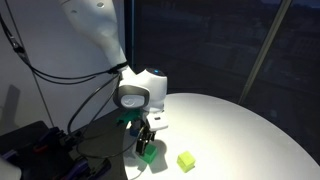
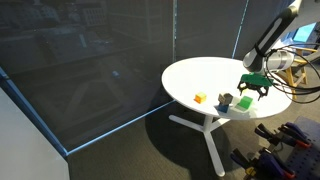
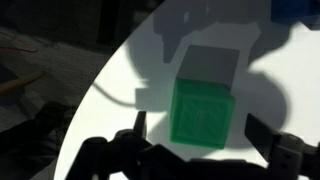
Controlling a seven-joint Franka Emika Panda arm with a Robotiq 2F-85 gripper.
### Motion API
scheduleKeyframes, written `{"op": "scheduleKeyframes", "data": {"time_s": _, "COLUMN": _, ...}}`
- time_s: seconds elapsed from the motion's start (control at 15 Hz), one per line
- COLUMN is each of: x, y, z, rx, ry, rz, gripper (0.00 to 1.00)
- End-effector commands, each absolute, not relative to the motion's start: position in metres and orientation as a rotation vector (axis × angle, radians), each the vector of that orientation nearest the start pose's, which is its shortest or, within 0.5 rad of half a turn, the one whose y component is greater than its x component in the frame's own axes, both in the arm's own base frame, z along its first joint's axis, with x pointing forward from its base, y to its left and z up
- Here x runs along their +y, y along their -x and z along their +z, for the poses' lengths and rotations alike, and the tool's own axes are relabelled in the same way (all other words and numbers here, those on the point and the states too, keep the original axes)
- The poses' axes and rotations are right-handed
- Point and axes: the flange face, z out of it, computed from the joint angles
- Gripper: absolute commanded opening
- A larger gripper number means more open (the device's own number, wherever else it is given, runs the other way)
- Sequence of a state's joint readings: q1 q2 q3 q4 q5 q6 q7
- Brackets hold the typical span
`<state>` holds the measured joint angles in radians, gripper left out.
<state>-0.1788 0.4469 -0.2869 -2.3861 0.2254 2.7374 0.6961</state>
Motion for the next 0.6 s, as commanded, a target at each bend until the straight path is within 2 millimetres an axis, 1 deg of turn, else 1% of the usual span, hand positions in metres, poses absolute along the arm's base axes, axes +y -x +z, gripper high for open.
{"op": "scheduleKeyframes", "data": {"time_s": 0.0, "x": -0.2413, "y": -0.4277, "z": 0.1361, "rx": 1.989, "ry": 2.467, "rz": 0.077, "gripper": 1.0}}
{"op": "scheduleKeyframes", "data": {"time_s": 0.53, "x": -0.2452, "y": -0.4307, "z": 0.1281, "rx": 2.012, "ry": 2.452, "rz": 0.09, "gripper": 1.0}}
